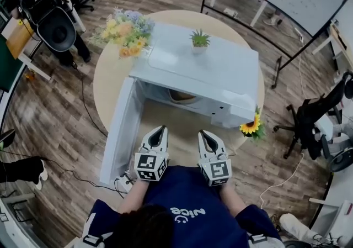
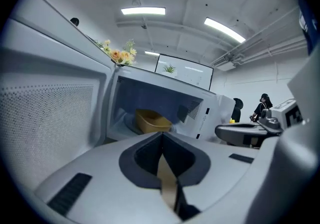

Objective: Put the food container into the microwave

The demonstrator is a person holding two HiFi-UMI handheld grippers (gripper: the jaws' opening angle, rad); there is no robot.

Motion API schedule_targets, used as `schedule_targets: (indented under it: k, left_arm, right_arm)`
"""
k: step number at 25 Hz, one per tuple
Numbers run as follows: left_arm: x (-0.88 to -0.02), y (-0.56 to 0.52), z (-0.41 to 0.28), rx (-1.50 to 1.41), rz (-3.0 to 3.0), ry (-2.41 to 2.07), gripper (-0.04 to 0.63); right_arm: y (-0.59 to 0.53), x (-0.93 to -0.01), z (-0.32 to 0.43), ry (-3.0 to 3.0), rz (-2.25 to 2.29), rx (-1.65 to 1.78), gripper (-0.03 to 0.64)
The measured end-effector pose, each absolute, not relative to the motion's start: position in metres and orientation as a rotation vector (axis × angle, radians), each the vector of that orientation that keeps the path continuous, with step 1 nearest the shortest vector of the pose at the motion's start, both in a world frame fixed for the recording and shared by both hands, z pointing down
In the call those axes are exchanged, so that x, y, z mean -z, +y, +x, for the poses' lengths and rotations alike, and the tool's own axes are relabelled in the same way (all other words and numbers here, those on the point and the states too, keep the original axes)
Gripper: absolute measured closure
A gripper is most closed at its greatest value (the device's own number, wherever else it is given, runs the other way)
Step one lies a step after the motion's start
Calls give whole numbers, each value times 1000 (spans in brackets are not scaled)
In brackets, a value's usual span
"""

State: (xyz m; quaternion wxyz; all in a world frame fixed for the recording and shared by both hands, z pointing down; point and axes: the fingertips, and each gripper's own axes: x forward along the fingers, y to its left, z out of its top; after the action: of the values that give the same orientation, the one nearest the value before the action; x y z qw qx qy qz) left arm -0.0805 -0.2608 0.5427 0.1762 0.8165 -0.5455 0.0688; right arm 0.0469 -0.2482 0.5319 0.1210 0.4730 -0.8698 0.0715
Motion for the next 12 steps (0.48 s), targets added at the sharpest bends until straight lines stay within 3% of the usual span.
schedule_targets:
  k: [12]
  left_arm:
    - [-545,-258,-84,-243,2355,-1521,594]
  right_arm:
    - [-255,-543,35,-2517,1374,-286,607]
